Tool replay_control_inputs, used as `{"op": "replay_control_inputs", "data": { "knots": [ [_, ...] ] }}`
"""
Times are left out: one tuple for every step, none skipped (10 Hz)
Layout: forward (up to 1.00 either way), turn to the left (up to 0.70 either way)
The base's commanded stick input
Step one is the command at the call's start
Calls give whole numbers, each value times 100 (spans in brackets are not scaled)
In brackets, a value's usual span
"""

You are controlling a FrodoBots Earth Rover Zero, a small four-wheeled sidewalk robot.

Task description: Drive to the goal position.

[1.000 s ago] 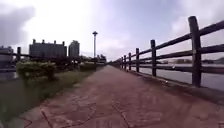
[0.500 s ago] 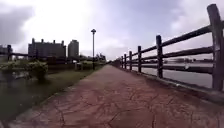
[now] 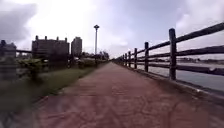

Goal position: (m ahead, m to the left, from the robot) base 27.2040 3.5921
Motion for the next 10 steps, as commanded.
{"op": "replay_control_inputs", "data": {
  "knots": [
    [100,0],
    [100,0],
    [100,0],
    [100,0],
    [100,0],
    [100,0],
    [100,5],
    [100,27],
    [100,33],
    [100,12]
  ]
}}
